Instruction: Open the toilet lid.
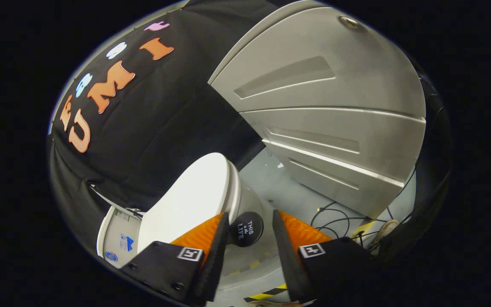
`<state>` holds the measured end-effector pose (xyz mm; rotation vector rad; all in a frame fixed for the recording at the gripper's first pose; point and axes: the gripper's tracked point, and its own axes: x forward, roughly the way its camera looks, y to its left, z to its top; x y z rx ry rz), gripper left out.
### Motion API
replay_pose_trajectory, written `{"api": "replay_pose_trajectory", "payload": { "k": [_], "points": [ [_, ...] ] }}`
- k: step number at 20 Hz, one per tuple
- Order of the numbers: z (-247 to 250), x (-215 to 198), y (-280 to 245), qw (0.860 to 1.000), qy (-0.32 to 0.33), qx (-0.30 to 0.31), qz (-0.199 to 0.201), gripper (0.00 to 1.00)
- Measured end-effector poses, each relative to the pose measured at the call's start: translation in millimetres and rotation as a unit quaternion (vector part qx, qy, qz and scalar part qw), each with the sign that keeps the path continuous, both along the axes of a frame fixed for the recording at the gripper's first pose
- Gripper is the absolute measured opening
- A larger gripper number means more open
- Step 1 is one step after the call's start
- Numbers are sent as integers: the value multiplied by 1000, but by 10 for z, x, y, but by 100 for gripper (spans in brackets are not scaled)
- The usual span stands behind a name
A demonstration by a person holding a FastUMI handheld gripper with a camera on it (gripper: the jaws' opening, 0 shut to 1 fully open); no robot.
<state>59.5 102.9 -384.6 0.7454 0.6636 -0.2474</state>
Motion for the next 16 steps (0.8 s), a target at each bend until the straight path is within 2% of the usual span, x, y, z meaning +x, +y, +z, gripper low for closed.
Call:
{"api": "replay_pose_trajectory", "payload": {
  "k": [2, 5, 8, 9, 11, 13, 14, 15, 16],
  "points": [
    [-23, 28, -13, 1000, -1, -4, -1, 53],
    [2, 35, -22, 1000, -5, -8, 0, 50],
    [29, 16, -2, 1000, -9, -3, 4, 45],
    [19, 25, 12, 1000, -5, 2, 2, 39],
    [81, 25, 37, 1000, -12, 7, 8, 38],
    [142, 52, -17, 1000, -31, 2, -1, 26],
    [187, 107, -24, 999, -43, 1, -14, 24],
    [124, 201, -56, 999, -44, -4, -12, 13],
    [225, 95, -56, 999, -46, -8, -13, 12]
  ]
}}
